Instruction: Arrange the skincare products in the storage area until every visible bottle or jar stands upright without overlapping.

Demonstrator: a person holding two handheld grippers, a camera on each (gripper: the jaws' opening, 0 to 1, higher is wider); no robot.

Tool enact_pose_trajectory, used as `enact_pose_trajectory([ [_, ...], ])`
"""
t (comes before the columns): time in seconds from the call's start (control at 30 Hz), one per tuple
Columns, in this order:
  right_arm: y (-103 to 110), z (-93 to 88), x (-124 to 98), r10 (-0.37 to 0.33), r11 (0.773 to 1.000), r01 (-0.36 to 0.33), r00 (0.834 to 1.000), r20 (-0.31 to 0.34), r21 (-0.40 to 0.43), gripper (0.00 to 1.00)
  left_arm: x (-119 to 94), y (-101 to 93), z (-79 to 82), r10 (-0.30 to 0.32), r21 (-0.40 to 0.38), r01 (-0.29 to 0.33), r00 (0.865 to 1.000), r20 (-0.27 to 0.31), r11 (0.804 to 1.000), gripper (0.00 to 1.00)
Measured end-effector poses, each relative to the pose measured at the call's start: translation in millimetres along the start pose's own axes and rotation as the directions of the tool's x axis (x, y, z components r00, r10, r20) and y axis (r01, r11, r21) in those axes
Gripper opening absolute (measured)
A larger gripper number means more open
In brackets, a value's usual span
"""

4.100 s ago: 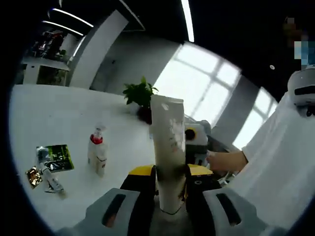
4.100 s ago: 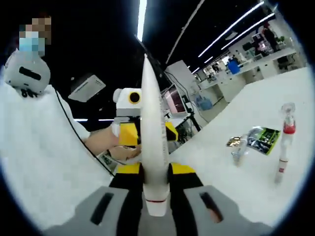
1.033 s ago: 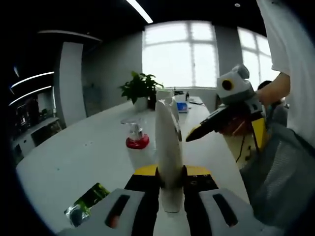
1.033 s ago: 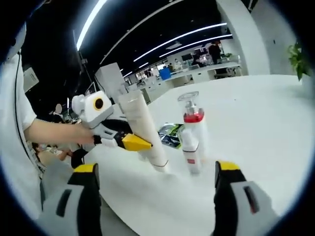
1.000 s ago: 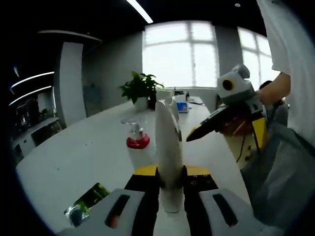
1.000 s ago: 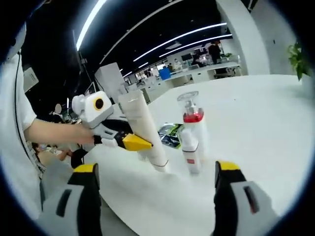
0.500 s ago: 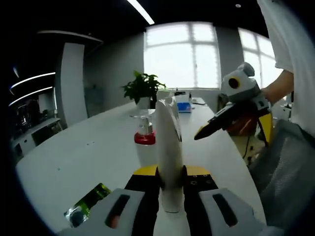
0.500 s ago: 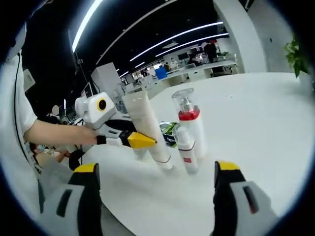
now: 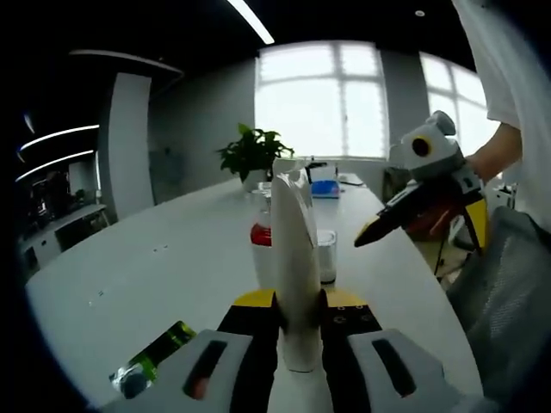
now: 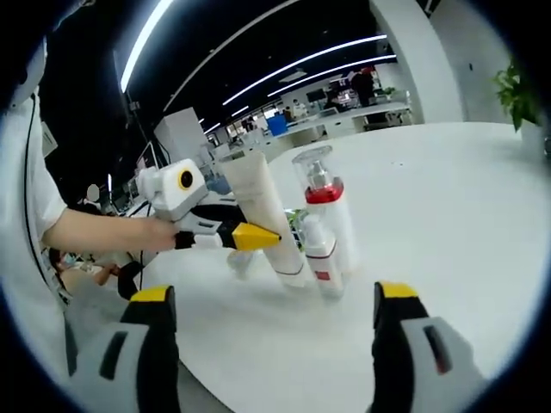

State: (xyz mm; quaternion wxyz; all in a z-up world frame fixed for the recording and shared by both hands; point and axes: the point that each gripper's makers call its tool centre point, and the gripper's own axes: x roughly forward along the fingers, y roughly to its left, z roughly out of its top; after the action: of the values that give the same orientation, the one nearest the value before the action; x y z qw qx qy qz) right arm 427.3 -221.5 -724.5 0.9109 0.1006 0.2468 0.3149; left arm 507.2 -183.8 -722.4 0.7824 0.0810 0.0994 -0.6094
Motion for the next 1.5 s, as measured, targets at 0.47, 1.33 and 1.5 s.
enact_pose_trajectory([
  [0.47,-2,-2.2,4,0.000,1.000,0.000,1.000,-0.011,0.005,0.95,6,14.3,1.8,-0.001,0.012,0.001,1.000,0.021,1.000,0.15],
  [1.33,-6,-0.8,7,-0.001,1.000,0.001,1.000,-0.012,0.009,0.96,19,32.4,5.0,-0.011,-0.049,0.011,1.000,0.000,0.999,0.17],
  [1.5,-5,-0.2,7,0.001,1.000,-0.001,1.000,-0.010,0.008,0.96,19,30.4,4.4,-0.019,-0.046,0.019,1.000,-0.009,0.999,0.17],
])
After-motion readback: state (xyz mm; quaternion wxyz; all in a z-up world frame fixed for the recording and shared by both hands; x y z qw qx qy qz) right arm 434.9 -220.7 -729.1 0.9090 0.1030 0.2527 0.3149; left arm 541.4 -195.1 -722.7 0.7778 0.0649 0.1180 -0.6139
